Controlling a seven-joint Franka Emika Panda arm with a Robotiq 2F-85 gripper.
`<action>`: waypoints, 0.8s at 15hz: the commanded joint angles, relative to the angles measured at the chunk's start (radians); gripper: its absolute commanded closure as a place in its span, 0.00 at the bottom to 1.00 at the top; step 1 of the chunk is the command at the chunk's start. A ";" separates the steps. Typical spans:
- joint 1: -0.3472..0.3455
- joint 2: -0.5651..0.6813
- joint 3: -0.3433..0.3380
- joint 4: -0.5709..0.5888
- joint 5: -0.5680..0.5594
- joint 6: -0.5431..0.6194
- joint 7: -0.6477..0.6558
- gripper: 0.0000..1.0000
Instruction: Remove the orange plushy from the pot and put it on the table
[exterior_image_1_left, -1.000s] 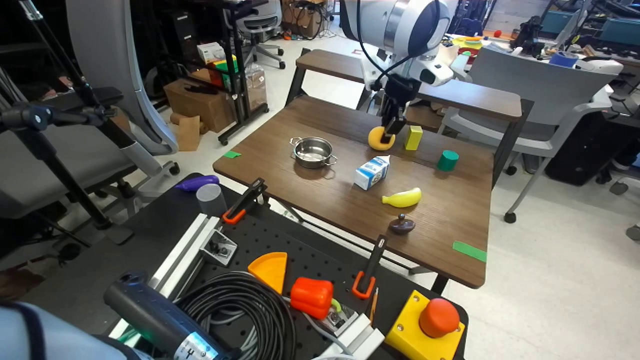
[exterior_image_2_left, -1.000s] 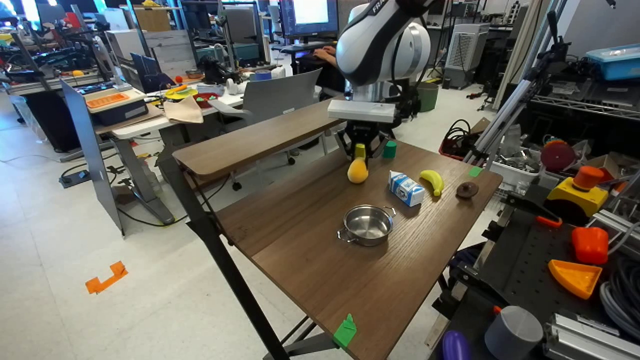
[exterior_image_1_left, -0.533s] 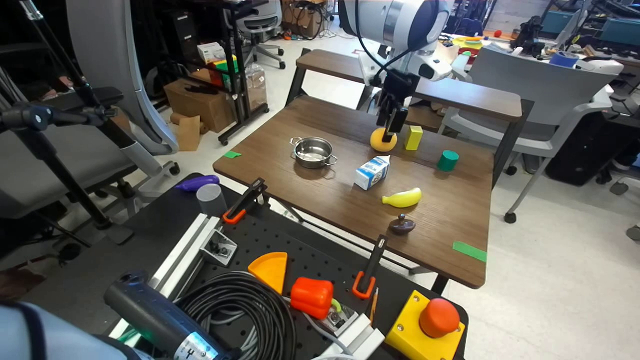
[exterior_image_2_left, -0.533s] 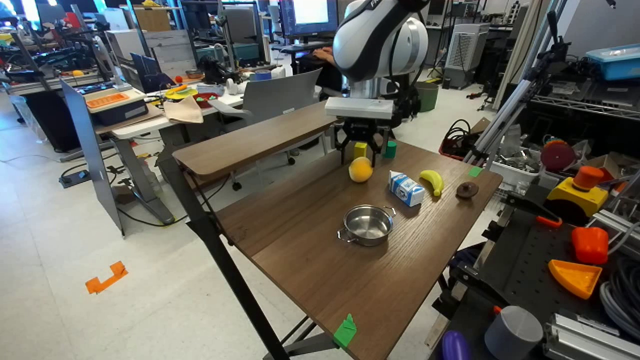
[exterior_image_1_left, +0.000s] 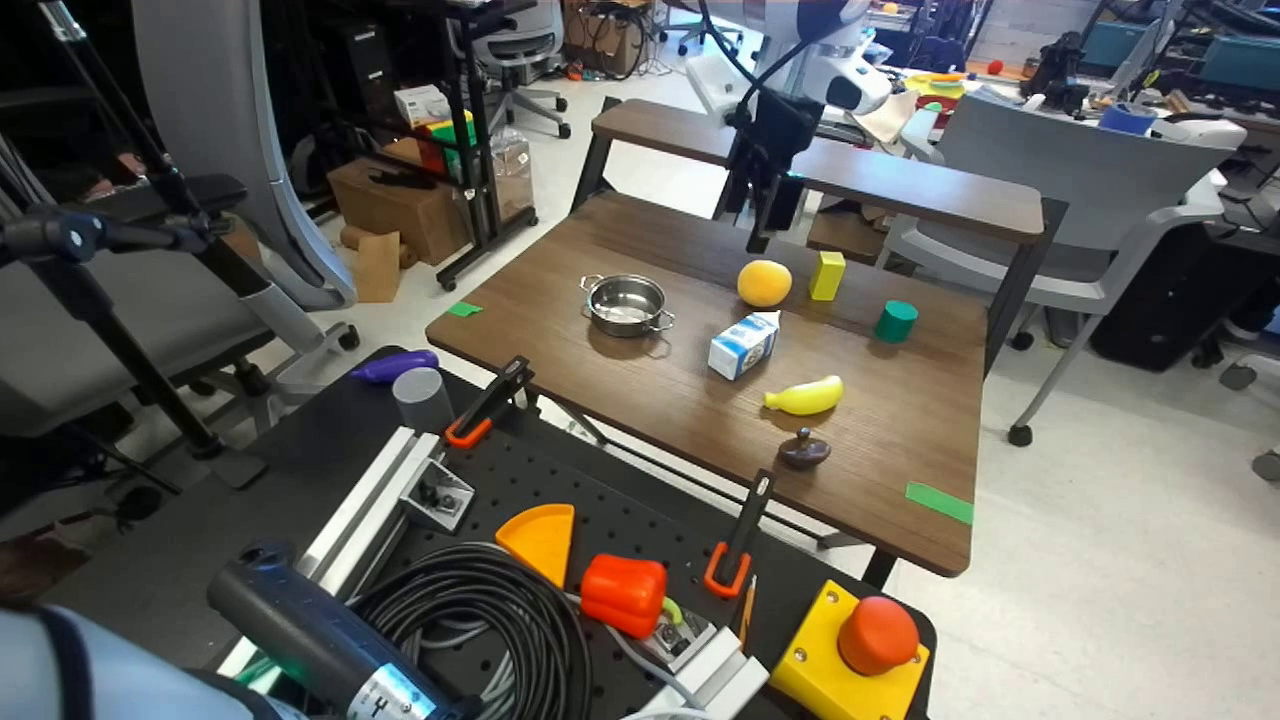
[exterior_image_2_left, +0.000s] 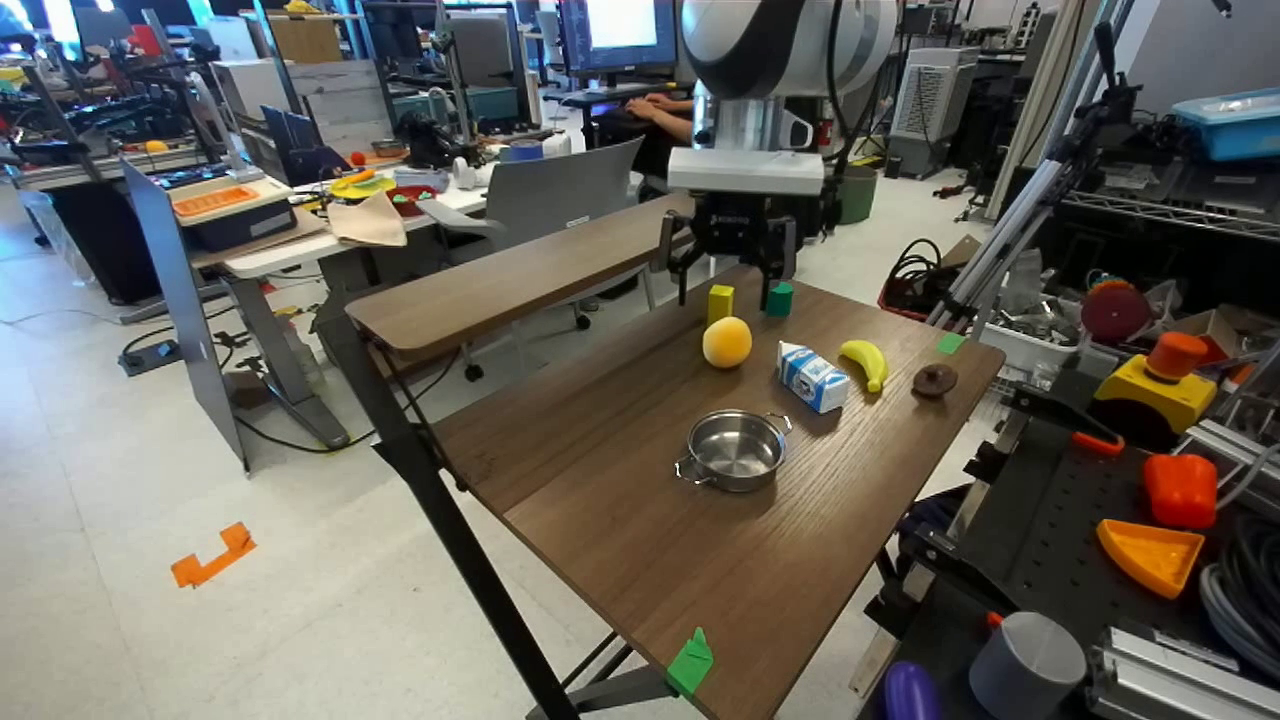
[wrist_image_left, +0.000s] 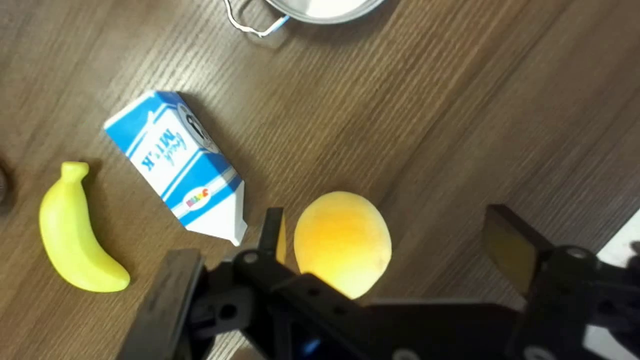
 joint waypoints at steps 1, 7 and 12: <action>-0.015 -0.149 0.038 -0.175 0.008 -0.003 -0.098 0.00; -0.003 -0.186 0.041 -0.224 -0.001 -0.033 -0.130 0.00; -0.003 -0.199 0.041 -0.244 -0.001 -0.034 -0.138 0.00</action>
